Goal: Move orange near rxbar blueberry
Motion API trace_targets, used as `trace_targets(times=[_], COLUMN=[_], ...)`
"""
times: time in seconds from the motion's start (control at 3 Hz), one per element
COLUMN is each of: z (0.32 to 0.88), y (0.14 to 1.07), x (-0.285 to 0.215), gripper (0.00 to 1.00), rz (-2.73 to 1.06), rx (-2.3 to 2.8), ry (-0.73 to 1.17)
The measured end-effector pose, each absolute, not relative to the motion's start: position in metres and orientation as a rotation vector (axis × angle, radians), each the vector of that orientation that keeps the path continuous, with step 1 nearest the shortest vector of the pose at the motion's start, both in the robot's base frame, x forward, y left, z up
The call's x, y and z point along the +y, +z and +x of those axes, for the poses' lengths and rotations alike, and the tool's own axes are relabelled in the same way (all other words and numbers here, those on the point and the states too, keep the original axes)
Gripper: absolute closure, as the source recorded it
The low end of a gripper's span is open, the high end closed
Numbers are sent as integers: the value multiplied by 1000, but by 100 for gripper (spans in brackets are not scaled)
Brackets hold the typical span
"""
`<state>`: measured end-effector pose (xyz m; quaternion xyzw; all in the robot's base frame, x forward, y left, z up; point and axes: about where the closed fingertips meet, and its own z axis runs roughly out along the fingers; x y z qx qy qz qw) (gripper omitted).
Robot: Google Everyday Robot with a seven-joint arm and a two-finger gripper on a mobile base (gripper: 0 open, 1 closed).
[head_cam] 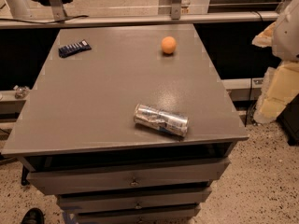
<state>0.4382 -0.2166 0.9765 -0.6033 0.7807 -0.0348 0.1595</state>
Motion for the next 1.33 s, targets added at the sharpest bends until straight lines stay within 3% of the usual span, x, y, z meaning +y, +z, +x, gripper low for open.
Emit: trace_targets(times=[0.67,1.33], z=[455,543], y=[972,954], x=[-210,-177], gripper=[0,0], rz=[-1680,-1577], rx=[2178,2029], ry=[-43,123])
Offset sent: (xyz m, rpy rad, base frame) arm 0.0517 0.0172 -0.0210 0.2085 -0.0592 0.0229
